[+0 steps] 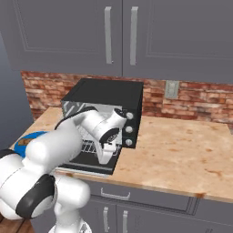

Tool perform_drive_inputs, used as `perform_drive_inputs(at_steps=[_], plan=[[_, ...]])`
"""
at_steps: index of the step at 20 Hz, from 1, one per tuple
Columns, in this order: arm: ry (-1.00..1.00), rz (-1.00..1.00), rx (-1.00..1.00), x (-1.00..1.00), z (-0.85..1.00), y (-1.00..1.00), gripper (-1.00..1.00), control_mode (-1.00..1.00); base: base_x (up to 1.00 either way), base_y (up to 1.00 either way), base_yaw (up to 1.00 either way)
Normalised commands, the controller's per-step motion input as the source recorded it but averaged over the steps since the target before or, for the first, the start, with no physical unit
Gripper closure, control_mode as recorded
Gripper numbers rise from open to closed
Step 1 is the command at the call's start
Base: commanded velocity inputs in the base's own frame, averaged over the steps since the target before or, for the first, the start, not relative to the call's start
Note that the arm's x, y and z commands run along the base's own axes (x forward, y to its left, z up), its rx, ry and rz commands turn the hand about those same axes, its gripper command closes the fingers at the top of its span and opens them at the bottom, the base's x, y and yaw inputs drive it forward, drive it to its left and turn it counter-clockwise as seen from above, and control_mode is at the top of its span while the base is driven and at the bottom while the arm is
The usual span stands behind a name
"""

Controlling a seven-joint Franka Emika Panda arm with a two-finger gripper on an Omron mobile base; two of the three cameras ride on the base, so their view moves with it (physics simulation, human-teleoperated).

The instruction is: Pull the toaster oven rack outwards. Pick up the baguette from the plate and place it on the toaster oven rack. Close the toaster oven door fully and set the temperature to the lowest setting.

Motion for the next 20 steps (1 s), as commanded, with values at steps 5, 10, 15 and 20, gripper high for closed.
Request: perform_drive_inputs(at_steps=[5,10,15,20], plan=[[-0.07,0.0,0.0,-0.34,0.66,0.23,-1.0,-1.0,0.0,0.0,0.0],[-0.15,0.0,-0.02,-0.21,1.0,0.71,-1.0,-1.0,0.0,0.0,0.0],[-0.03,0.0,-0.12,-0.25,0.57,1.0,-1.0,-1.0,0.0,0.0,0.0],[0.0,-0.07,-0.13,-0.3,0.2,1.0,-1.0,-1.0,0.0,0.0,0.0]])
